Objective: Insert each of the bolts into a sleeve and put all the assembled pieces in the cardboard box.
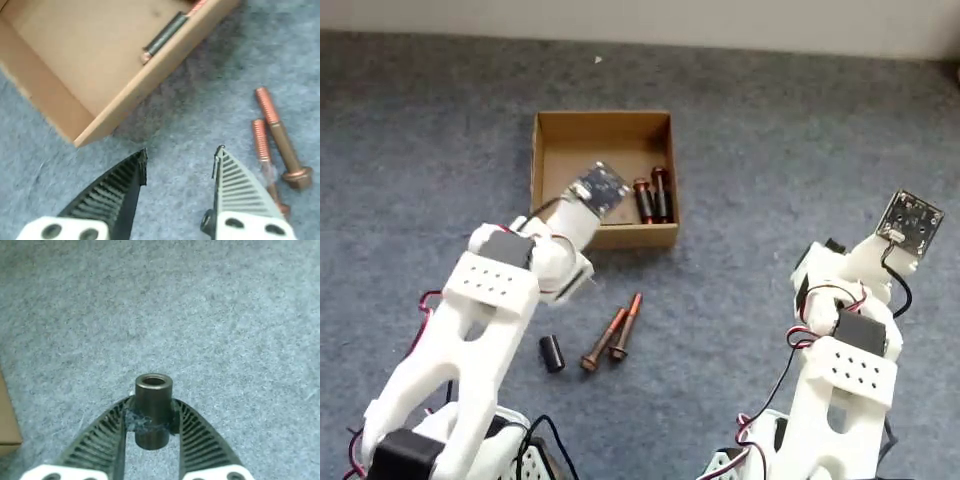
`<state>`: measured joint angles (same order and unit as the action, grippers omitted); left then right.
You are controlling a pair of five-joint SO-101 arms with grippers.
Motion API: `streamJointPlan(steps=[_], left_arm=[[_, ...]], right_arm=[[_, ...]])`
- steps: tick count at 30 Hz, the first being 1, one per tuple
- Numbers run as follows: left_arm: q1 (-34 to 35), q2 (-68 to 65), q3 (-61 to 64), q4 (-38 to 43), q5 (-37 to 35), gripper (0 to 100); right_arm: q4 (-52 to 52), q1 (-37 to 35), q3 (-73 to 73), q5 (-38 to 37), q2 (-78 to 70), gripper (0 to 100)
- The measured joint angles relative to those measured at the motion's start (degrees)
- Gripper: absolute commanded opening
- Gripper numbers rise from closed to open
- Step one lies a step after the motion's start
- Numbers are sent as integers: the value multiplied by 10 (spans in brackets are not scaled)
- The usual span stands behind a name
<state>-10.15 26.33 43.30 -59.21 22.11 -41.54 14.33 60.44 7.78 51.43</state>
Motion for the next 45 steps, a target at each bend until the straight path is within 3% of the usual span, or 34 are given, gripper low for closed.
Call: streamJointPlan(steps=[3,12,17,19,25,36,45], left_arm=[[-32,6,11,0,-12,234],[-138,-106,11,0,-207,232],[-147,-207,-33,0,-268,230],[-149,-246,-54,2,-273,207],[-151,-323,-99,-1,-279,2],[-145,-349,-153,-47,-280,6],[-38,-350,-229,-140,-287,5]], right_arm=[[0,0,0,0,0,6],[0,0,0,0,0,6],[0,0,0,-9,0,6],[0,0,0,-11,0,6],[0,0,0,-12,0,6],[0,2,0,-12,0,6],[0,0,0,-12,0,6]])
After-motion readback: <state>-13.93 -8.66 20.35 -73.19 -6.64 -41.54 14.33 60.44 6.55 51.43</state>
